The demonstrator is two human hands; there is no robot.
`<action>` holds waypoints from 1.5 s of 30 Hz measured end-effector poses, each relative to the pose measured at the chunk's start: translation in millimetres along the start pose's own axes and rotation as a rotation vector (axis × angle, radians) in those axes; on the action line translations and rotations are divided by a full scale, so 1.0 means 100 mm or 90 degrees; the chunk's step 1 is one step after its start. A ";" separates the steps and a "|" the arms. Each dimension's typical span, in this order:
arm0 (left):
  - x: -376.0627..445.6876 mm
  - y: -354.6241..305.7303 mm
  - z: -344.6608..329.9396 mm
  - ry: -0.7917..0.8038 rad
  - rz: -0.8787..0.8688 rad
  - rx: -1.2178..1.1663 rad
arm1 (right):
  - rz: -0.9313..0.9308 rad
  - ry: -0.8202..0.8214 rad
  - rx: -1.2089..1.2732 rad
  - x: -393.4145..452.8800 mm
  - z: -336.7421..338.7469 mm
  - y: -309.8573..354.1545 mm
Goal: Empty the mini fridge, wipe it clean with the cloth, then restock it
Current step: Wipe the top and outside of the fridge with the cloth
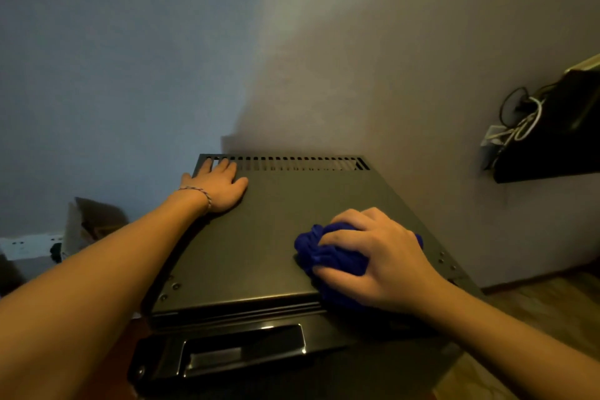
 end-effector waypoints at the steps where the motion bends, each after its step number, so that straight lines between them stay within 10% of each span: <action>1: 0.01 0.00 0.00 0.003 0.004 0.009 | -0.001 0.003 -0.002 -0.04 0.01 0.01; 31: 0.47 -0.63 -0.13 -0.005 0.050 -0.002 | -0.093 0.017 -0.008 2.59 -1.04 -1.65; 45: 0.38 -0.65 -0.09 -0.032 0.074 0.022 | -0.027 0.005 0.035 1.96 -0.78 -1.49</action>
Point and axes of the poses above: each hand's wrist, its own x-axis towards the middle knuckle, its own z-axis out of the back of the hand, y = z × x, the point moved 5 cm from there along x, towards the middle knuckle, and after that the axes turned 3 degrees about -x, right-handed, at the moved point
